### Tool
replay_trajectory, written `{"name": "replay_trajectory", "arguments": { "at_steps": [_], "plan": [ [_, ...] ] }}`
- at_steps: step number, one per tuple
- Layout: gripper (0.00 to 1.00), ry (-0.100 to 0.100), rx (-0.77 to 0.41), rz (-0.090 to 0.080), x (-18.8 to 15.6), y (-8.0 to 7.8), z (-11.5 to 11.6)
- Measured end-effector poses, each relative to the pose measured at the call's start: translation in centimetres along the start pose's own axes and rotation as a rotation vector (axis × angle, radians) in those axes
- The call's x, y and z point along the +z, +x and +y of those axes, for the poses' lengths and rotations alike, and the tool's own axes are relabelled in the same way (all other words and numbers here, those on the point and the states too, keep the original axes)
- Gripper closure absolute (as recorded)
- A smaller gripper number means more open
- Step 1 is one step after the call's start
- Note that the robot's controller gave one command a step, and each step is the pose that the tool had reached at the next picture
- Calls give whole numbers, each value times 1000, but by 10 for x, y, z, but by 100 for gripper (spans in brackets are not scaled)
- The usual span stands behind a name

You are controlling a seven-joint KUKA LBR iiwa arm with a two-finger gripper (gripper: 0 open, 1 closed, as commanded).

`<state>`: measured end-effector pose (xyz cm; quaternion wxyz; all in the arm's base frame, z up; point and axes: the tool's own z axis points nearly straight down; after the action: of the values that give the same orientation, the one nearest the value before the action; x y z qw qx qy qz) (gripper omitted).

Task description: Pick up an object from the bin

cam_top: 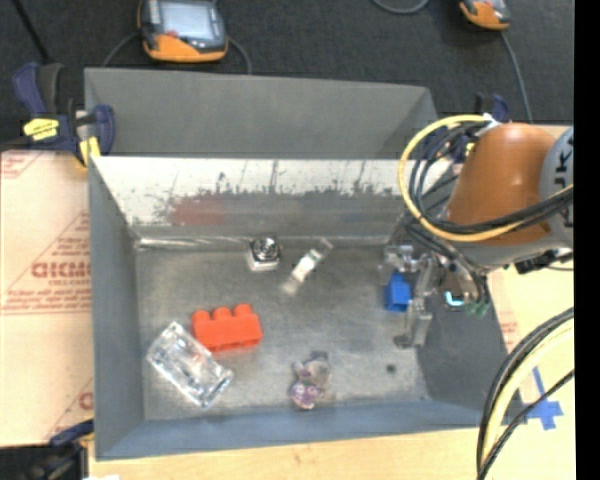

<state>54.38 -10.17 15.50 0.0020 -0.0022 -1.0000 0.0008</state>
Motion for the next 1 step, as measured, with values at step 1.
{"name": "replay_trajectory", "arguments": {
  "at_steps": [1],
  "plan": [
    [0,2,-61,-9,67,-79,-39]
  ]
}}
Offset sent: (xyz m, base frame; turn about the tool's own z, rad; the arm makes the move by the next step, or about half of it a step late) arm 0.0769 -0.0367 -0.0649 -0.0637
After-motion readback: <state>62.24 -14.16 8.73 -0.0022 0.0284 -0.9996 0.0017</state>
